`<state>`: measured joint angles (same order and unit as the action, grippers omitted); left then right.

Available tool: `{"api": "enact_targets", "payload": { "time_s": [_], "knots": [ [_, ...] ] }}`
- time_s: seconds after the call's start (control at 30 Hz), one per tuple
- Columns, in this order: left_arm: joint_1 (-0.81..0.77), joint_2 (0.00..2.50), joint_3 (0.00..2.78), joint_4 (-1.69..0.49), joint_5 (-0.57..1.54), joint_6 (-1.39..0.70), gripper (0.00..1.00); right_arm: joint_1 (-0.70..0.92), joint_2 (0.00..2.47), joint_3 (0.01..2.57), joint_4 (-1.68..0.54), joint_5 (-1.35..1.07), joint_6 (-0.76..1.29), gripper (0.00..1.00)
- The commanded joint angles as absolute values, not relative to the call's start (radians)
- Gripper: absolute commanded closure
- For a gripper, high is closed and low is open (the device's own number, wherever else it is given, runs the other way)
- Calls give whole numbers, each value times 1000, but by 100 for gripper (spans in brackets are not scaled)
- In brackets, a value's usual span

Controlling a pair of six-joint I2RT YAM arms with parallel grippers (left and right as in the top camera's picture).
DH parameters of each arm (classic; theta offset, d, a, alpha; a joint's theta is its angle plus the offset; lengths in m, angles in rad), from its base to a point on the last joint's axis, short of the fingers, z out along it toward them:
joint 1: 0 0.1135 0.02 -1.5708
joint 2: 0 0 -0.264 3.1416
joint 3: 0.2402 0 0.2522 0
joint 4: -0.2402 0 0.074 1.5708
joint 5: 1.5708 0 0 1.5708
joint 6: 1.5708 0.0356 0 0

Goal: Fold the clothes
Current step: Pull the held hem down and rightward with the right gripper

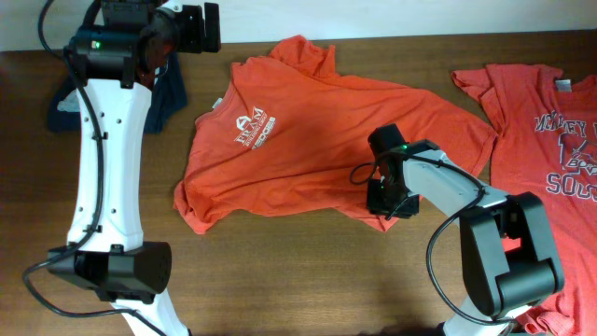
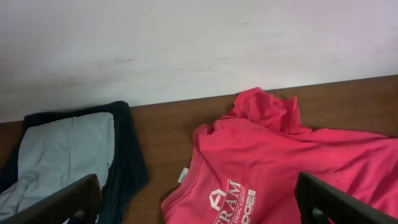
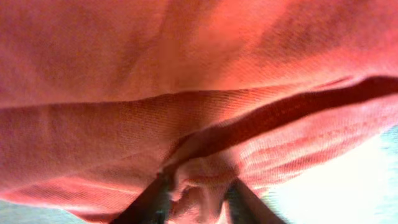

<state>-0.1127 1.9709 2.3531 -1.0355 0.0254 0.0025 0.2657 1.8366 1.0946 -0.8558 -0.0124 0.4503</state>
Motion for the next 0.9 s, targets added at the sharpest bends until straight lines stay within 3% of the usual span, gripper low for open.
{"api": "enact_targets", "payload": {
  "time_s": [0.0, 0.3, 0.87],
  "knots": [
    [-109, 1971, 2351, -1034, 26, -7, 1, 274, 1846, 1083, -862, -10, 449, 73],
    [-109, 1971, 2351, -1034, 26, -7, 1, 273, 1835, 1222, -1054, 24, 450, 96],
    [-109, 1971, 2351, -1034, 26, -7, 1, 273, 1777, 1294, -1438, 132, 582, 96]
  ]
}}
